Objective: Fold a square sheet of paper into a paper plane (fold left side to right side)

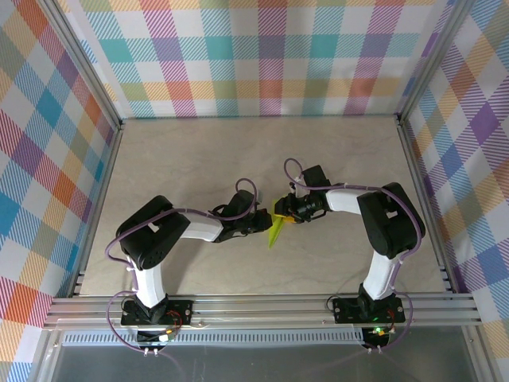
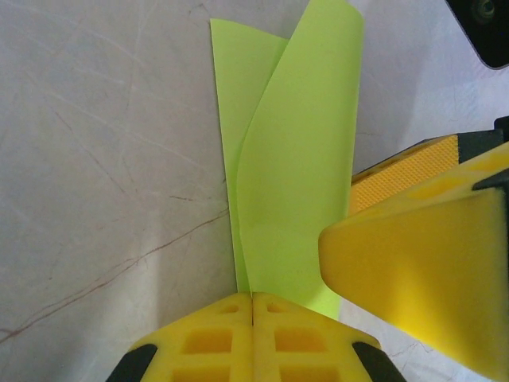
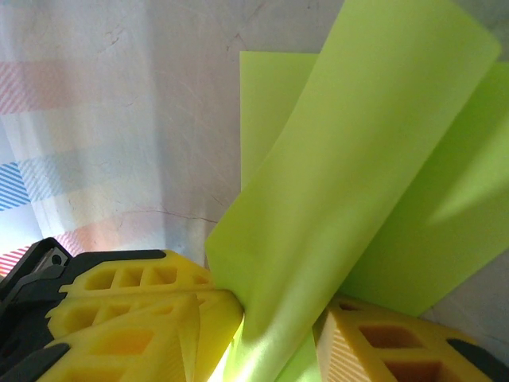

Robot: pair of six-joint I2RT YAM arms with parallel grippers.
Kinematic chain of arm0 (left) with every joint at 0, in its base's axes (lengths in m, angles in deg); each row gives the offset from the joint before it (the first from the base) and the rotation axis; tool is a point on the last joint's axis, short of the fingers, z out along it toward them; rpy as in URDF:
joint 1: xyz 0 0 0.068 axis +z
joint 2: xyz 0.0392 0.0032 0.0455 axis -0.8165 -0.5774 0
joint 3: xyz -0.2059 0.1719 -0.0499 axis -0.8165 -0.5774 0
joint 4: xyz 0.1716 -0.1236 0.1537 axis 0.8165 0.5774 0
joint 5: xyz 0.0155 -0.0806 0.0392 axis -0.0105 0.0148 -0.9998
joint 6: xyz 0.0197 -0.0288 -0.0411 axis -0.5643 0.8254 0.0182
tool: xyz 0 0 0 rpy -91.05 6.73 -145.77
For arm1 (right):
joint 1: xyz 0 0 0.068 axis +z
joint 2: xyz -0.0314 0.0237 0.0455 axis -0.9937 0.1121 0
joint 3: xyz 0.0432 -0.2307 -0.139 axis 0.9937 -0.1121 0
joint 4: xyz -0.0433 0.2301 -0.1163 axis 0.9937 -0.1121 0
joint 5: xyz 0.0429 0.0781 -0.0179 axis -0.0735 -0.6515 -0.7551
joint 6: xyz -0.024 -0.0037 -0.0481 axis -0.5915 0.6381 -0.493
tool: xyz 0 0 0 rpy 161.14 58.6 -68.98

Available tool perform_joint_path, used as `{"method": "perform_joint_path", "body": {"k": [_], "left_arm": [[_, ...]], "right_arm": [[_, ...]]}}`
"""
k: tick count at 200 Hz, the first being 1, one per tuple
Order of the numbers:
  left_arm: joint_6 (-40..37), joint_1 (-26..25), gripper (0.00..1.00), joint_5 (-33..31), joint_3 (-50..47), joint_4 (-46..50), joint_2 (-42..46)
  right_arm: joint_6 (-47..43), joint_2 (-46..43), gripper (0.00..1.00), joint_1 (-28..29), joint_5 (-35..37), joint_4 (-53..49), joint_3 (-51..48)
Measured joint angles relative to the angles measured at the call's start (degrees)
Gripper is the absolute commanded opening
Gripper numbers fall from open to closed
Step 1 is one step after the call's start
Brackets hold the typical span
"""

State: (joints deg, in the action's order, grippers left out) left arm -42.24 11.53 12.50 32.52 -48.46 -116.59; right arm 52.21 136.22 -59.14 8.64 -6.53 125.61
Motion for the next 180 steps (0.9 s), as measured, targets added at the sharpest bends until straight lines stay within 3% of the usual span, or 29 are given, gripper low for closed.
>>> {"method": "perform_joint_path", "body": {"k": [180], "left_arm": [[0.3, -1.4, 0.00, -2.2, 0.7, 1.9, 0.1]], "right_arm": [[0.0, 0.1, 0.43, 0.0, -0.3, -0.5, 0.4]]}}
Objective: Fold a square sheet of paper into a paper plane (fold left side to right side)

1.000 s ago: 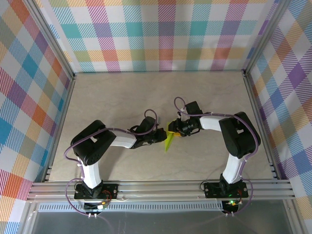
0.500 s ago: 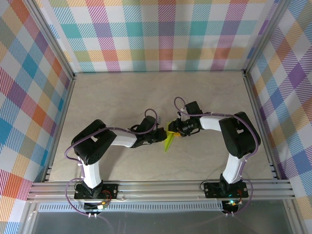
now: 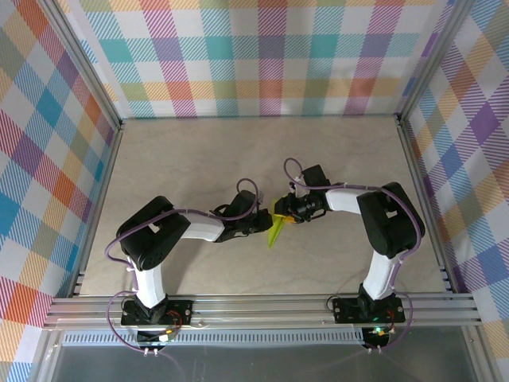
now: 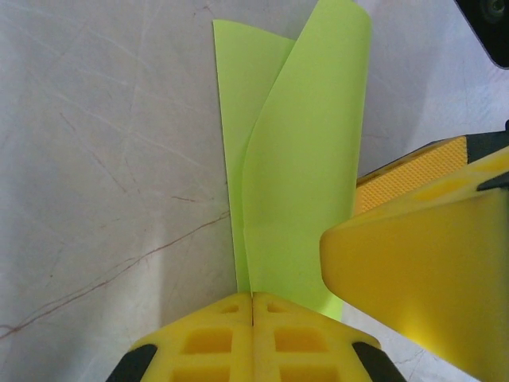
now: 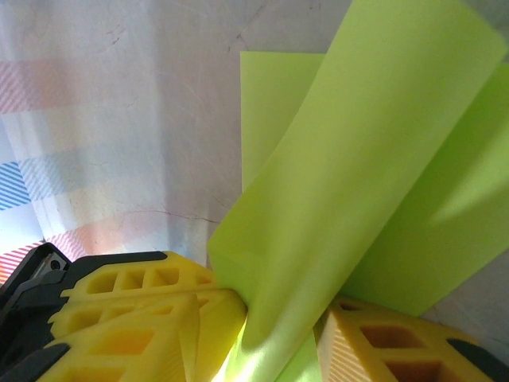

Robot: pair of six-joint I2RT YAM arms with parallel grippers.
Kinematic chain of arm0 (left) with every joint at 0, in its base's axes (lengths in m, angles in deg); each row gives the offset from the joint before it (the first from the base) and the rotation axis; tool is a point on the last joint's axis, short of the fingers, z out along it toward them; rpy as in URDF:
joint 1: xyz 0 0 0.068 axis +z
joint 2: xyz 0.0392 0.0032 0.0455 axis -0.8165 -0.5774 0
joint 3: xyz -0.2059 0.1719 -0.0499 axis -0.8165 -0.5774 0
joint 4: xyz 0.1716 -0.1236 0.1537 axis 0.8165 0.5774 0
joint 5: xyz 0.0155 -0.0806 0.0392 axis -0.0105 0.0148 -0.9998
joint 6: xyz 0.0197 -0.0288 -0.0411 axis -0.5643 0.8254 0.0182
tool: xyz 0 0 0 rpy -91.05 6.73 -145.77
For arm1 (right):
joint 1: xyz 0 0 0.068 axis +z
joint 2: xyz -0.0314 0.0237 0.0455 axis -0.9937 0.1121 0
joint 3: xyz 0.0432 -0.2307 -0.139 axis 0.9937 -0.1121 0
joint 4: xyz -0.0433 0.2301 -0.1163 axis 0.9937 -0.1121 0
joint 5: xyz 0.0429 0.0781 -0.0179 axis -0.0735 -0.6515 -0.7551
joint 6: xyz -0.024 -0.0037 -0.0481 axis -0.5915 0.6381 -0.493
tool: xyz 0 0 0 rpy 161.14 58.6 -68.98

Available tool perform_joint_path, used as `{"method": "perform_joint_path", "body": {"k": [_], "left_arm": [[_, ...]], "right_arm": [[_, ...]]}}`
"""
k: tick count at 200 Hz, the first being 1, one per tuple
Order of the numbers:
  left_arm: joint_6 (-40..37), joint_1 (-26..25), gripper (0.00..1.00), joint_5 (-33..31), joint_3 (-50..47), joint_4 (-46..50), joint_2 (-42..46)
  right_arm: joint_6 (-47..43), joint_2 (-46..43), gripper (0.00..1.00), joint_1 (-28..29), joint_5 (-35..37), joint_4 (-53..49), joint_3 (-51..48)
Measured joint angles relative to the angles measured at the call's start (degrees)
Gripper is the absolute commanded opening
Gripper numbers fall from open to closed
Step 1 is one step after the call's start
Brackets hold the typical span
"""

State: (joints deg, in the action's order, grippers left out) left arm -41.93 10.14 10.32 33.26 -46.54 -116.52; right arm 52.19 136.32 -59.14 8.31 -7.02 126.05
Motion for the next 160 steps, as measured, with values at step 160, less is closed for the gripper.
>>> {"method": "perform_joint_path", "body": {"k": [160], "left_arm": [[1.3, -1.2, 0.00, -3.2, 2.5, 5.2, 0.1]], "right_arm": [[0.5, 0.0, 0.42, -0.4, 0.0, 0.4, 0.0]]}}
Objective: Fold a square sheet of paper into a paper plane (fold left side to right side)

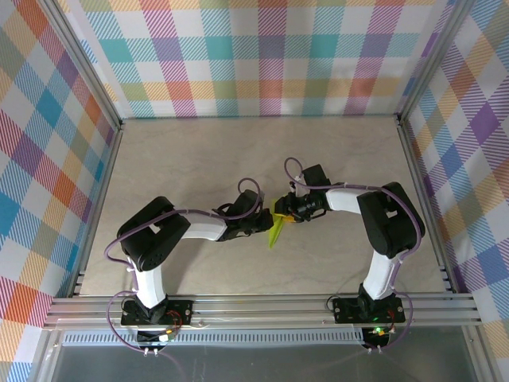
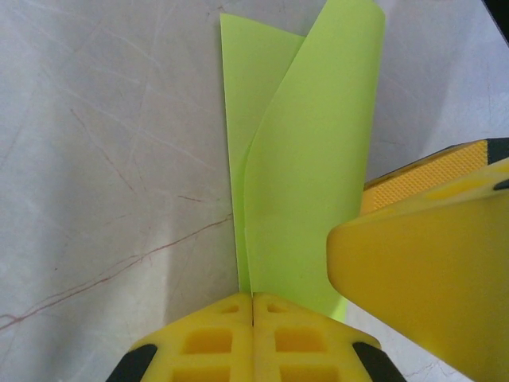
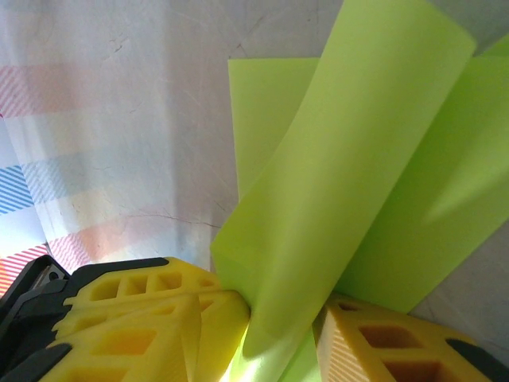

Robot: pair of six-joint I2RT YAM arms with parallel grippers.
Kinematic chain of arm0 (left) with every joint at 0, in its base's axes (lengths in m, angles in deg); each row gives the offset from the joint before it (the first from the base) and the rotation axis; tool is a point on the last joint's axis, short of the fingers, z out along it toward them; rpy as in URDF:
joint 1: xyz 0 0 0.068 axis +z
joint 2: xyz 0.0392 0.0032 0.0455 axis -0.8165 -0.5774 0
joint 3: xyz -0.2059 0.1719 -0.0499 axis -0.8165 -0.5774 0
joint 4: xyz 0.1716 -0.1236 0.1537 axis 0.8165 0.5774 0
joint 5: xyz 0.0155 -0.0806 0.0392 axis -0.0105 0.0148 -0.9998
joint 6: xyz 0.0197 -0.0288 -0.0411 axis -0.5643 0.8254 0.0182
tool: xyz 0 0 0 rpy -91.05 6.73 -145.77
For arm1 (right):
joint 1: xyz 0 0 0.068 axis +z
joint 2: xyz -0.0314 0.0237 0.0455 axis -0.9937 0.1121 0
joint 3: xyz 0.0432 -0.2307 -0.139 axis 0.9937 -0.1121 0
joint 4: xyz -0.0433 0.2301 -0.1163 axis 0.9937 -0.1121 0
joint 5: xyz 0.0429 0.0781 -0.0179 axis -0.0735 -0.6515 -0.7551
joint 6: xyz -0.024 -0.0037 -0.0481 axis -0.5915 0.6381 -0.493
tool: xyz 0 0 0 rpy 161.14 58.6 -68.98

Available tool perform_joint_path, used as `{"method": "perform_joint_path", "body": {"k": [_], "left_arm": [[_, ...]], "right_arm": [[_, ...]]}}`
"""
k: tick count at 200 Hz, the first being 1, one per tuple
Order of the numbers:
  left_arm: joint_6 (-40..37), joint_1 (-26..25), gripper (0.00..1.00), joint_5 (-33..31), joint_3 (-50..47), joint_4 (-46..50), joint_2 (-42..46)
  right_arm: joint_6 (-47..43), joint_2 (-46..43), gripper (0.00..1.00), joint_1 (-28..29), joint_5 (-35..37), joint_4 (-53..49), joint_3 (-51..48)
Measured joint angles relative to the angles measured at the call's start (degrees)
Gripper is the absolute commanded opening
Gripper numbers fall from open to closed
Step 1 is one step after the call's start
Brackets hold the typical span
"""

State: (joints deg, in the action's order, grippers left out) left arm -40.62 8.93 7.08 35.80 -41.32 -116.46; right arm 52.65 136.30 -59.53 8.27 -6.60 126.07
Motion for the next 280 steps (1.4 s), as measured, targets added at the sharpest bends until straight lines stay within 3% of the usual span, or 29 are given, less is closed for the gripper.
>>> {"method": "perform_joint_path", "body": {"k": [118, 177, 280], "left_arm": [[0.0, -0.3, 0.00, -0.6, 1.0, 1.8, -0.1], [0.0, -0.3, 0.00, -0.6, 1.0, 1.8, -0.1], [0.0, -0.3, 0.02, -0.6, 1.0, 1.8, -0.1]], "right_arm": [[-0.1, -2.9, 0.41, -0.4, 1.6, -2.2, -0.2], [-1.7, -5.1, 0.13, -0.4, 3.6, -5.9, 0.9], [-3.5, 1.4, 0.12, 0.5, 5.8, -10.0, 7.5]]}}
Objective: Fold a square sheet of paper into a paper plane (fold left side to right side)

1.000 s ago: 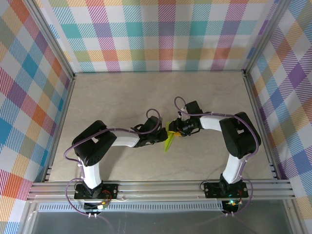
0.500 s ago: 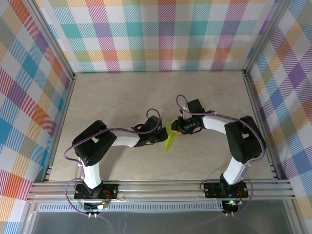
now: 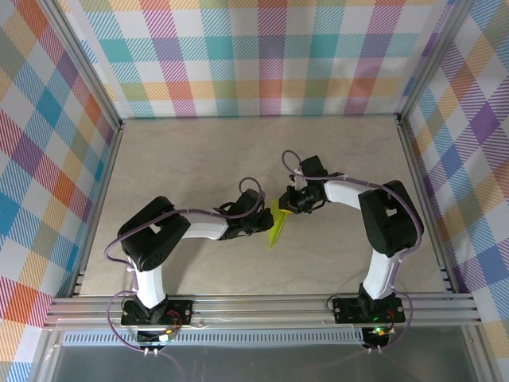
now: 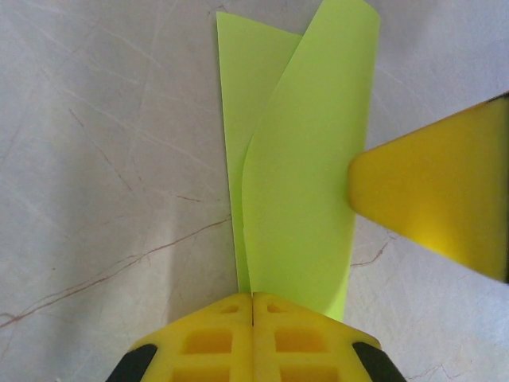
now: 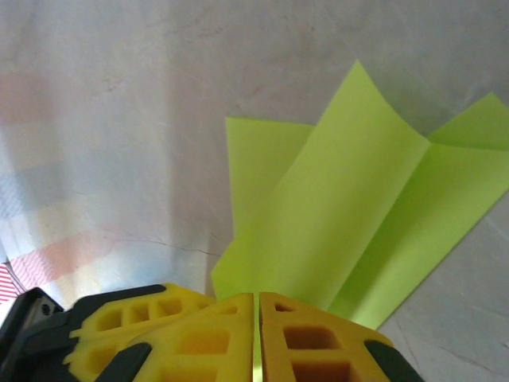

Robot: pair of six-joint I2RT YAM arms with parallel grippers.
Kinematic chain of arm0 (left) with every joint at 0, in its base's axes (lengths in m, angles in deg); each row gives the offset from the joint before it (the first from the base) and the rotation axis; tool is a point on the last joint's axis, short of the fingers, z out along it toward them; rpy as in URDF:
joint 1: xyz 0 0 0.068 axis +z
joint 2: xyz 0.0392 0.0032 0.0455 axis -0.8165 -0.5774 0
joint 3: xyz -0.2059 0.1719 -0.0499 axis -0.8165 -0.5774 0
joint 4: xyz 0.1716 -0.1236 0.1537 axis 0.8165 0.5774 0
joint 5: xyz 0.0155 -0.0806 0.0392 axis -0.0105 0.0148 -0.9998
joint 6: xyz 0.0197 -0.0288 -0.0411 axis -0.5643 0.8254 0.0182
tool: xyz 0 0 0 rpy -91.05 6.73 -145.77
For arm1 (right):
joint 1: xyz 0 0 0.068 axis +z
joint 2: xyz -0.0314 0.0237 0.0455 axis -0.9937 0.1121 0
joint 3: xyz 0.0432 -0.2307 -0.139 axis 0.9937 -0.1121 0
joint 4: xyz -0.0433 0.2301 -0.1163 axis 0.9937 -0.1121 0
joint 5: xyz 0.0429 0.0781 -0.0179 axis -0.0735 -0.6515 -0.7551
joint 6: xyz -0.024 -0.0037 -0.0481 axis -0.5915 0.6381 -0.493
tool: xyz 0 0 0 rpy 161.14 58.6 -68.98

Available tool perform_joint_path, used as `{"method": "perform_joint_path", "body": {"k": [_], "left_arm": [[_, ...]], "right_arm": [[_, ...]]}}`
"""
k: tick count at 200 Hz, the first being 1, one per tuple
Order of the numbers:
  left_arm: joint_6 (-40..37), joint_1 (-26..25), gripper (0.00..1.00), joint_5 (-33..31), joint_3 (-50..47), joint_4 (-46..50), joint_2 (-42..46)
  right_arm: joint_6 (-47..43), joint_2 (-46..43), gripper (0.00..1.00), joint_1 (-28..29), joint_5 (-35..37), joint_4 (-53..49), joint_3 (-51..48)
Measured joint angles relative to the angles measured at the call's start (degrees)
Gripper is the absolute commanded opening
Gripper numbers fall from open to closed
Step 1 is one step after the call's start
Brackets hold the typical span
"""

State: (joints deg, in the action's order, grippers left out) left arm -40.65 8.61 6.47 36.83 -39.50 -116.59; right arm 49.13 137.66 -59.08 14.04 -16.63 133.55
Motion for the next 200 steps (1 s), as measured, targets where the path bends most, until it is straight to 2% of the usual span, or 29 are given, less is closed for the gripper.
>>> {"method": "perform_joint_path", "body": {"k": [140, 200], "left_arm": [[0.0, 0.0, 0.04, 0.2, 0.8, 1.0, -0.3], [0.0, 0.0, 0.09, 0.2, 0.9, 1.0, -0.4]], "right_arm": [[-1.4, 0.5, 0.12, 0.3, 2.8, -2.8, 0.0], [-1.4, 0.5, 0.12, 0.3, 3.3, -2.2, -1.5]]}}
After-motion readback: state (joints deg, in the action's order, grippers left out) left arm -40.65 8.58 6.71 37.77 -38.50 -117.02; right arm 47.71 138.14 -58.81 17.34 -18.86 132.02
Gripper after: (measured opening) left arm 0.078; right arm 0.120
